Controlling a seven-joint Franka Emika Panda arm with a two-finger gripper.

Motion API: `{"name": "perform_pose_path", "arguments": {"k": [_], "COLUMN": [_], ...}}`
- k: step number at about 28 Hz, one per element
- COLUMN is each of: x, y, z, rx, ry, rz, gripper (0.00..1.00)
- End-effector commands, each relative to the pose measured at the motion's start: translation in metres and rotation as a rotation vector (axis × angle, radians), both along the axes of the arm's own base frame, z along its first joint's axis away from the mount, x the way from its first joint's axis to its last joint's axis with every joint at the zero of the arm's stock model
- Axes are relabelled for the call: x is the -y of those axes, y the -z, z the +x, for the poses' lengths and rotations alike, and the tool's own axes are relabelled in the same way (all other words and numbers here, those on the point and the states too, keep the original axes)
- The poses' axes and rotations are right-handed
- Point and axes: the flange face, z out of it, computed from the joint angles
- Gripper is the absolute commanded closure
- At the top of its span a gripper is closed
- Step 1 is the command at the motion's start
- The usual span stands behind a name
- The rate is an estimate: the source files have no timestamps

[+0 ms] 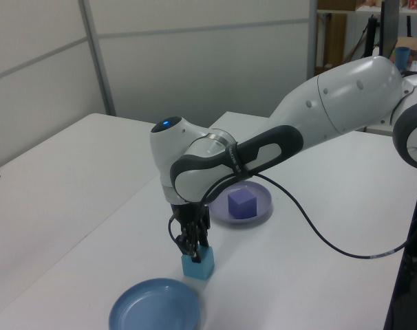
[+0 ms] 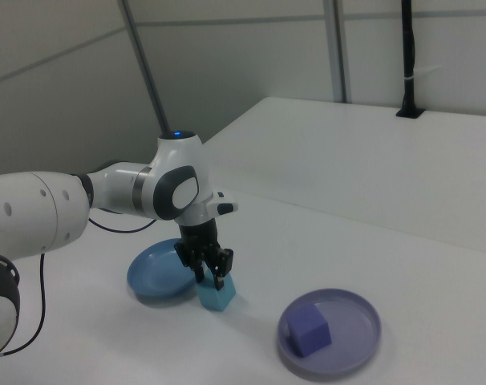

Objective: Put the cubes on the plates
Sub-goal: 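Close the gripper on the light-blue cube and lift it, then carry the light-blue cube onto the blue plate and open the gripper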

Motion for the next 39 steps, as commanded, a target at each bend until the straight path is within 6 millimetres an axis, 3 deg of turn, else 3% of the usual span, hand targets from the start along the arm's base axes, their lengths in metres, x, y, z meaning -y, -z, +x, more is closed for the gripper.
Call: {"name": "perform_pose_path", "arguments": {"k": [1, 5, 10, 14, 15, 20, 22, 23, 24, 25, 26, 32, 39], "x": [0.004, -0.008, -0.044, -0.094, -0.119, -0.145, -0.164, -0.167, -0.167, -0.168, -0.169, -0.168, -0.159], "y": [-0.028, -0.044, -0.055, -0.051, -0.046, -0.046, -0.045, -0.044, -0.043, -0.043, -0.042, -0.046, -0.086], "z": [-0.003, -0.006, -0.012, -0.023, -0.026, -0.029, -0.037, -0.039, -0.039, -0.039, -0.04, -0.041, -0.045], "rx": [0.045, 0.068, 0.095, 0.114, 0.136, 0.204, 0.219, 0.221, 0.223, 0.224, 0.223, 0.217, 0.257], "ry": [0.022, 0.013, 0.01, -0.065, -0.114, -0.096, -0.117, -0.128, -0.131, -0.133, -0.137, -0.118, -0.022], "rz": [-0.009, 0.007, 0.009, -0.009, -0.026, -0.031, -0.04, -0.046, -0.052, -0.054, -0.055, -0.044, -0.04], "gripper": [0.85, 0.82, 0.82, 0.75, 0.75, 0.72, 0.7, 0.64, 0.5, 0.18, 0.0, 0.0, 0.0]}}
